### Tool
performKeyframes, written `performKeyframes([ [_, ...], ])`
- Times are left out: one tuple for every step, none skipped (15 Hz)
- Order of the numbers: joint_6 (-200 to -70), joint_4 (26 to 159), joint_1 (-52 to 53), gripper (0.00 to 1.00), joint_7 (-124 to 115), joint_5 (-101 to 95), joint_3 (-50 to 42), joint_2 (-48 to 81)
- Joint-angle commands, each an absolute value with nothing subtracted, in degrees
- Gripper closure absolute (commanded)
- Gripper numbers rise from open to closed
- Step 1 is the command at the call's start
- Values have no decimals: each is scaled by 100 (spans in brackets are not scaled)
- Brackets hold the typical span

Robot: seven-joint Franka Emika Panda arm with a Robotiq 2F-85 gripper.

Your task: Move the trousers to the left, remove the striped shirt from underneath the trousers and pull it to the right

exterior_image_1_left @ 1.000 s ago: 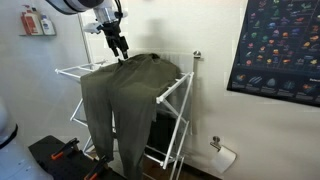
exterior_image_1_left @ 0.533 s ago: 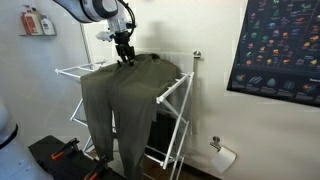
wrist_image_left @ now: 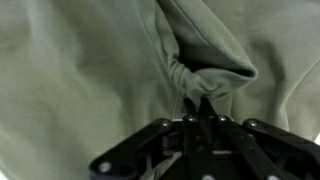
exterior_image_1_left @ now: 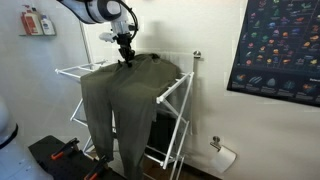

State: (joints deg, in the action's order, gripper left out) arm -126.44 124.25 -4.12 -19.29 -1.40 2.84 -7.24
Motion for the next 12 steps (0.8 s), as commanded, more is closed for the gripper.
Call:
performKeyframes([
  [-12640, 12456, -278, 100, -1916, 108, 196, -621],
  [-12629, 12460, -264, 100, -1911, 142, 198, -598],
  [-12630, 12453, -244, 100, -1911, 191, 206, -586],
  [-12628, 12431, -220, 100, -1911, 260, 213, -579],
  [-12624, 12405, -189, 100, -1916, 339, 226, -589],
  [-12605, 12375, -160, 100, -1915, 420, 238, -604],
  [-12580, 12336, -124, 100, -1905, 506, 252, -631],
  [-12573, 12300, -83, 100, -1914, 578, 269, -648],
  [-12568, 12256, -29, 100, -1927, 641, 298, -677],
  [-12557, 12213, 27, 100, -1925, 674, 325, -700],
  [-12565, 12169, 95, 100, -1934, 704, 364, -723],
  [-12606, 12141, 156, 100, -1931, 739, 399, -743],
])
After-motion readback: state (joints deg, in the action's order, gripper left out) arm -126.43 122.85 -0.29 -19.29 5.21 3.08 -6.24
